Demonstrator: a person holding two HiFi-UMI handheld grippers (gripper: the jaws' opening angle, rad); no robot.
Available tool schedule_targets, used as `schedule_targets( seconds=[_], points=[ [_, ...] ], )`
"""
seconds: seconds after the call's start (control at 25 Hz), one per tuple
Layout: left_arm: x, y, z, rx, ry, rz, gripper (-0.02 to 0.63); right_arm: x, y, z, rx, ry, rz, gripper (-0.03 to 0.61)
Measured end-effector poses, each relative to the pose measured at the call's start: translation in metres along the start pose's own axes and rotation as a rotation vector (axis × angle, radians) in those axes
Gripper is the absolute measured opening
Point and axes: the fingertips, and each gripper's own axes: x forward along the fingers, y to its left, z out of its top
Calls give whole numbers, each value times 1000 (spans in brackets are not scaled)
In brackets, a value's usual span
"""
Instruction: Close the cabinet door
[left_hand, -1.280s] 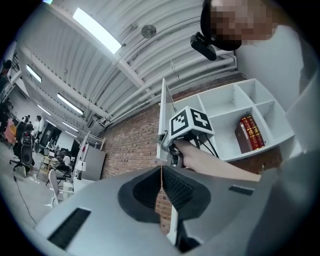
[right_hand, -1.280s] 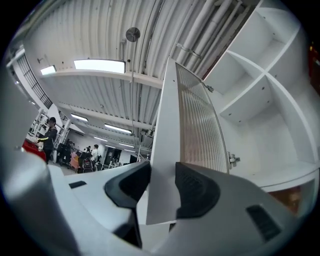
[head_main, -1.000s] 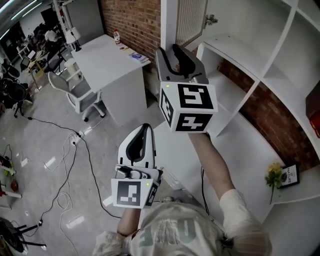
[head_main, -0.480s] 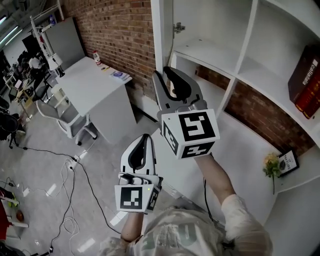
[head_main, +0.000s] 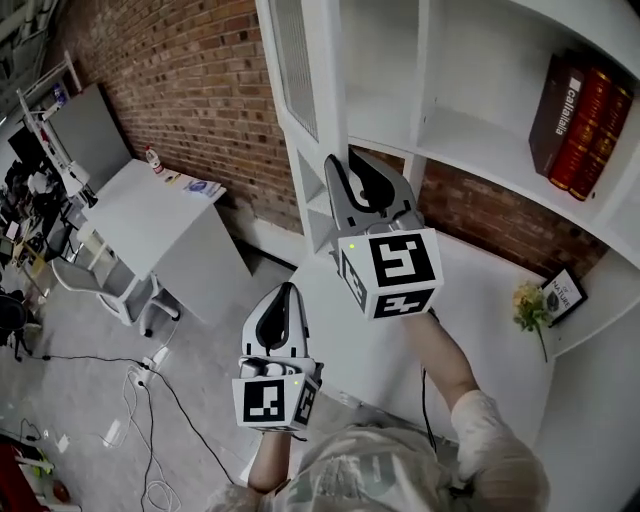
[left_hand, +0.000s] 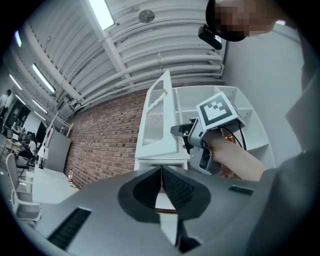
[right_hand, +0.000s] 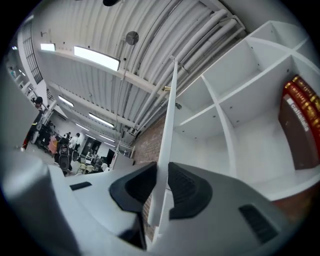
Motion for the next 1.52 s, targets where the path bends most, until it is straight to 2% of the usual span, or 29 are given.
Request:
schedule_targets(
  seconds=[0.2,0.36,0.52,0.88,1.12,1.52],
  points=[
    [10,-22,-5,-24,7,-58,15,3,-53,-11,-29,42,-120,89],
    [16,-39,-9,-17,8,-102,15,5,-66,-14,-60,38,-190,95],
    [16,-41,-9,-23,6,-112,15,8,-77,-16,-88,39,-253,101],
    [8,-19,-14,-29,5,-64,15,15,-98,-21,-95,61,-312,110],
    [9,-23,-15,-50,14,-75,15,16,-111,-26,-76,94,-346,112],
    [14,-23,-13,-35,7,-76,15,24,-132,-30,-121,107,-421,114]
  ],
)
